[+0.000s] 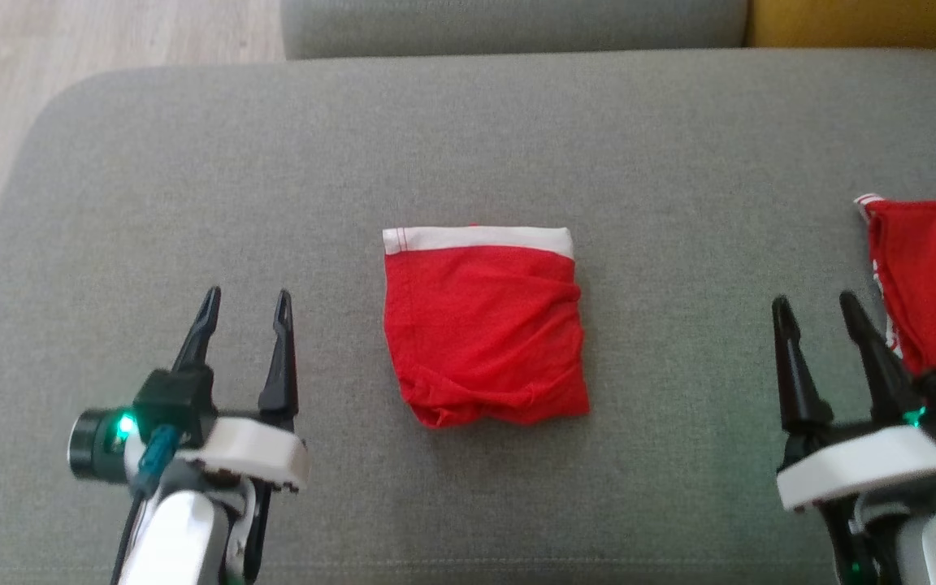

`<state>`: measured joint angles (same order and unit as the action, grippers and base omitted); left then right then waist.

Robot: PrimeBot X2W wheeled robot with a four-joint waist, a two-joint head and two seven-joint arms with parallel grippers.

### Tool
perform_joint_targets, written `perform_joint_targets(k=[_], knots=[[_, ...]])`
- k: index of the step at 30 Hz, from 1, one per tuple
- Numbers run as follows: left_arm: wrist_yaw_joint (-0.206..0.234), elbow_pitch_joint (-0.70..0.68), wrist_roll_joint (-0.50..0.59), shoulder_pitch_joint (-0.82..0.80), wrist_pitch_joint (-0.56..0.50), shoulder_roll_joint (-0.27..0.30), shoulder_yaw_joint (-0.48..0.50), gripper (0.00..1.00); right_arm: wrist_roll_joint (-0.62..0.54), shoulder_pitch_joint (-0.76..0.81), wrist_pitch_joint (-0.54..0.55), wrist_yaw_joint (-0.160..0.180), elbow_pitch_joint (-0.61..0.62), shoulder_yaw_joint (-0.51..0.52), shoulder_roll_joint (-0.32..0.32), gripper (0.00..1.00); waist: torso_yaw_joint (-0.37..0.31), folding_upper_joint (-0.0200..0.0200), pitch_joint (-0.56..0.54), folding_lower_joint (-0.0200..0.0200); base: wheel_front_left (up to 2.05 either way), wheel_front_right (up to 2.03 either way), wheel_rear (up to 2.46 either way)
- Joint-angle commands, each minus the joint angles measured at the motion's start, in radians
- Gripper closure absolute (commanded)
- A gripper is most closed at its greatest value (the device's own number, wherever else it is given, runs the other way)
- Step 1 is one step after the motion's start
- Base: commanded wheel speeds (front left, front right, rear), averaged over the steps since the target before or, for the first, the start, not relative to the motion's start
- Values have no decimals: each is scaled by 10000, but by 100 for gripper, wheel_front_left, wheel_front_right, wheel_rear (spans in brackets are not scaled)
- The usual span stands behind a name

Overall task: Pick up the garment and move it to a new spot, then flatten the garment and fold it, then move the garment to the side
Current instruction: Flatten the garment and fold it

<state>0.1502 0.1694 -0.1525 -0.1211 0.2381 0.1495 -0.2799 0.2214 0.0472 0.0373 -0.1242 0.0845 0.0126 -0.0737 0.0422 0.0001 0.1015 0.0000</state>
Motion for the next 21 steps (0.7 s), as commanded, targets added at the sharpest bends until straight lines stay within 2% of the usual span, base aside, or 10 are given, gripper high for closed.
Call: perform_joint_targets(k=[1, 21], knots=[[55, -378, -83, -166, -5, 222, 381, 0, -87, -68, 50, -65, 445, -172, -30, 0, 0, -1, -144, 0, 0, 0, 0], [256, -870, -145, 931, -396, 516, 184, 0, -225, 838, 707, -65, 1202, 139, 181, 0, 158, -1, -892, 0, 0, 0, 0]])
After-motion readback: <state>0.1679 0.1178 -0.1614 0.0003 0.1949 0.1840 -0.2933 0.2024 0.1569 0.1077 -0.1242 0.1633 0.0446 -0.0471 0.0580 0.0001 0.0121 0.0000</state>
